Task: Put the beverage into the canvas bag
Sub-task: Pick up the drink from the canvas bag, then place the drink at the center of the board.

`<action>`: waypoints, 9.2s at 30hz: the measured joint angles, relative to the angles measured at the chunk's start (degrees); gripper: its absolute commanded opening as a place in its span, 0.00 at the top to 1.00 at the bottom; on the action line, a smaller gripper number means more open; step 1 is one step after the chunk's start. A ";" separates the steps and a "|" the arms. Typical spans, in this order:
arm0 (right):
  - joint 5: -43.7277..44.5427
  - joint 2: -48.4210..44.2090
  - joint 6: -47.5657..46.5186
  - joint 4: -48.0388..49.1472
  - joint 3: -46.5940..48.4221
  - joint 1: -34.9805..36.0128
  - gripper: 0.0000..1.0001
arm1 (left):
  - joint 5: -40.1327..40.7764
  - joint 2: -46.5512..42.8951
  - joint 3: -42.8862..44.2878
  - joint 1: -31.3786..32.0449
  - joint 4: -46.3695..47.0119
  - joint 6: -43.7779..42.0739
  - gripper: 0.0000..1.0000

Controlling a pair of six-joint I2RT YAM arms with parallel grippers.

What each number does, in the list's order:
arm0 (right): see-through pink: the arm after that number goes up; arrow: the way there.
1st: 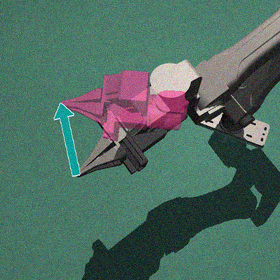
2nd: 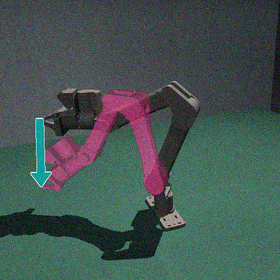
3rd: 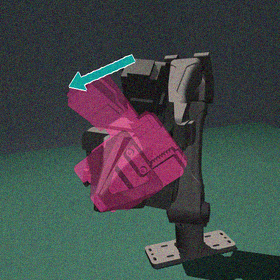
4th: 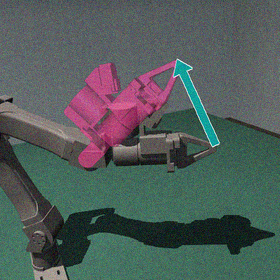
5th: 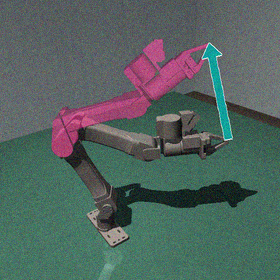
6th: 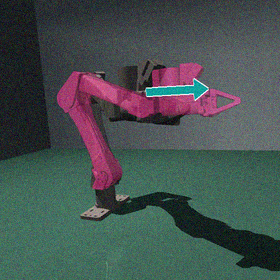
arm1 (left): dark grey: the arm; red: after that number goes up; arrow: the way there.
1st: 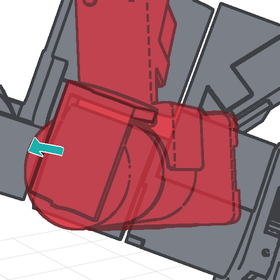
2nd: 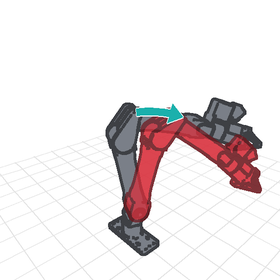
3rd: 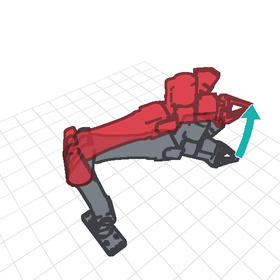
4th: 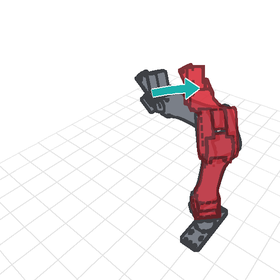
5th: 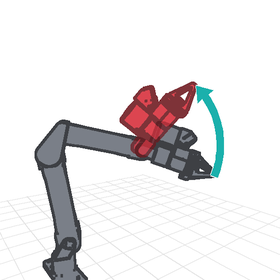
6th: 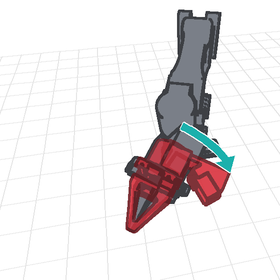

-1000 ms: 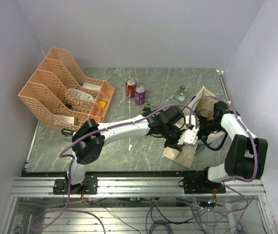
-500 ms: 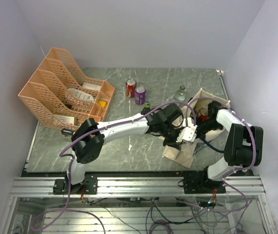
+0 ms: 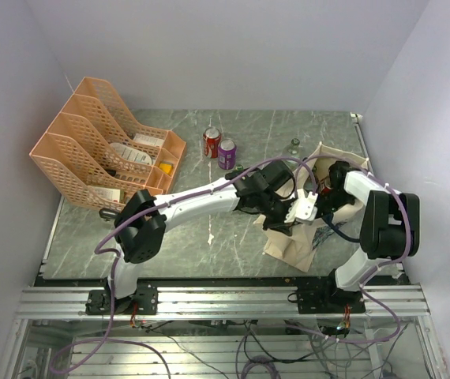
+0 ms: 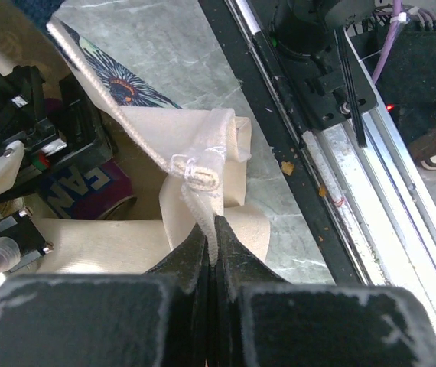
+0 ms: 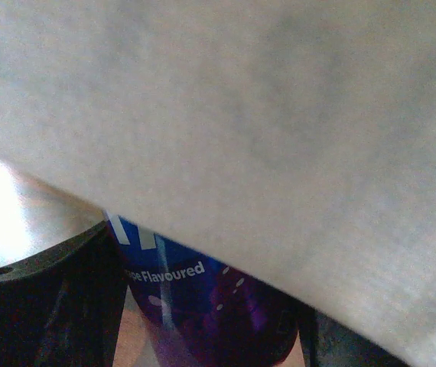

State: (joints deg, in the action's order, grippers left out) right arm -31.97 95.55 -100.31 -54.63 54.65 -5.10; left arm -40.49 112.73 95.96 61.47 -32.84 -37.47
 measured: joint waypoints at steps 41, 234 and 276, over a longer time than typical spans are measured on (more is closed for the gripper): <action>-3.37 -20.44 18.25 -13.09 17.05 -3.37 1.00 | 6.01 0.04 6.34 -0.98 -3.54 2.38 0.49; -0.22 -4.66 74.58 2.16 47.41 25.05 0.02 | -2.82 -34.82 -45.72 -30.27 24.90 7.69 0.93; 7.15 2.97 73.40 3.98 53.77 27.30 0.01 | -3.23 -33.18 -59.63 -23.71 47.98 4.66 0.02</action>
State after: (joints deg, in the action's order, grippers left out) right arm -24.82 98.52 -26.92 -50.65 108.42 22.20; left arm -43.72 79.55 36.34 37.76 15.14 -32.82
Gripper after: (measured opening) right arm 0.985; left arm 0.976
